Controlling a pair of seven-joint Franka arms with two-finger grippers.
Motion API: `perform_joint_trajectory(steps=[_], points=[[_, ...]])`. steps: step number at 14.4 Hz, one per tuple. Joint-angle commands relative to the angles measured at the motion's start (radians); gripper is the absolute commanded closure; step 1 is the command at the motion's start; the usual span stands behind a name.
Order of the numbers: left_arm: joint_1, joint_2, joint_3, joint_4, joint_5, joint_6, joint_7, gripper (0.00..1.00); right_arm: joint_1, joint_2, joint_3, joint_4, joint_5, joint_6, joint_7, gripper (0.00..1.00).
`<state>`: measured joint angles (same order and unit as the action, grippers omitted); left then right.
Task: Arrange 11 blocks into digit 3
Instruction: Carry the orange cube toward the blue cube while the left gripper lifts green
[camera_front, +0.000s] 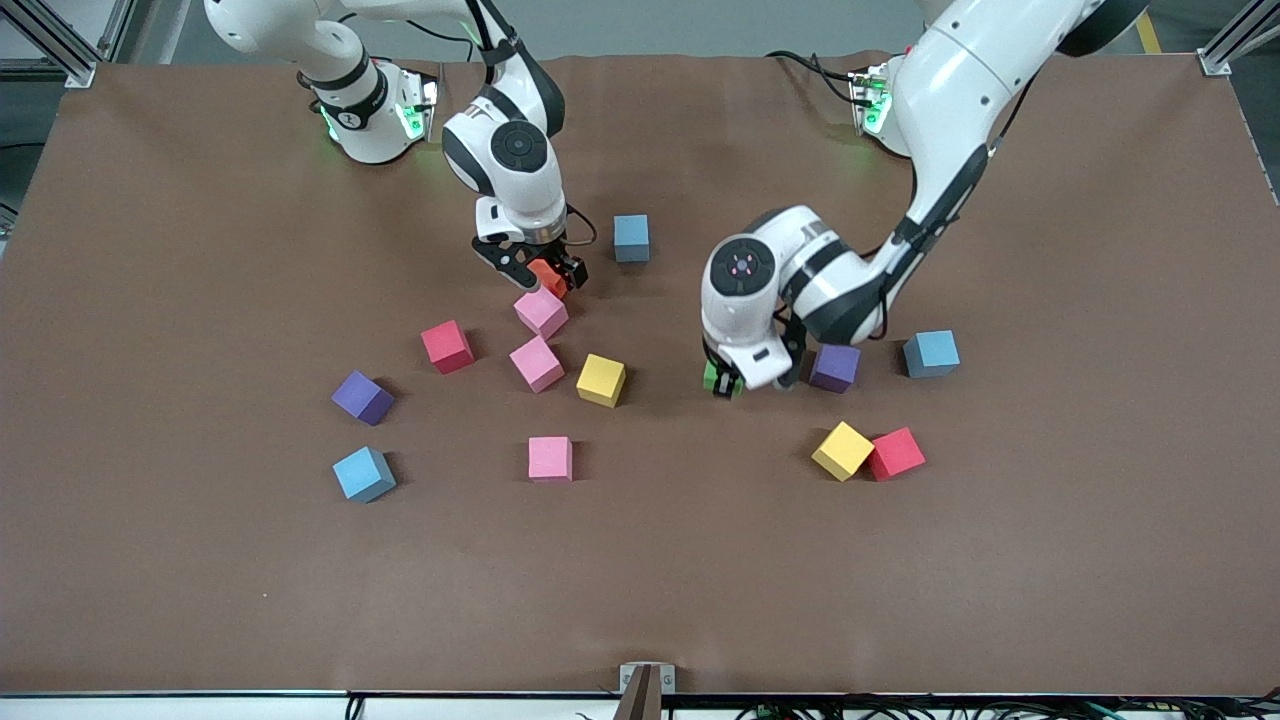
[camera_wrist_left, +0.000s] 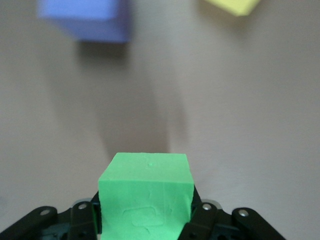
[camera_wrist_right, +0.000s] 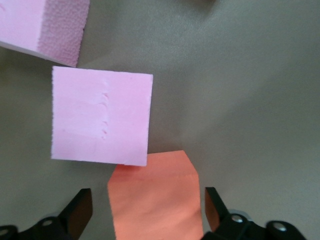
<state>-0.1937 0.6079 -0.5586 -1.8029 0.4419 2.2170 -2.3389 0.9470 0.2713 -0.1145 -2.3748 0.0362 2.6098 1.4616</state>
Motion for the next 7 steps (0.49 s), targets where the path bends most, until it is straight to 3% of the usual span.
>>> perform_joint_trajectory(steps=[1,2,5,6,7], points=[[0.063,-0.094,-0.082,-0.163,-0.022,0.044,-0.178,0.68,0.009,-0.007,-0.007,-0.026,0.002,0.027,-0.014,0.14],[0.085,-0.106,-0.125,-0.196,-0.022,0.061,-0.262,0.68,0.009,-0.009,-0.007,-0.026,0.002,0.026,-0.015,0.24],[0.094,-0.129,-0.184,-0.291,-0.019,0.137,-0.465,0.68,0.006,-0.017,-0.007,-0.024,0.002,0.003,-0.014,0.88],[0.086,-0.129,-0.193,-0.311,-0.011,0.168,-0.518,0.68,0.004,-0.023,-0.007,-0.024,0.002,-0.019,-0.004,0.99],[0.074,-0.128,-0.195,-0.329,-0.006,0.185,-0.552,0.68,0.001,-0.024,-0.007,-0.023,0.005,-0.040,0.005,1.00]])
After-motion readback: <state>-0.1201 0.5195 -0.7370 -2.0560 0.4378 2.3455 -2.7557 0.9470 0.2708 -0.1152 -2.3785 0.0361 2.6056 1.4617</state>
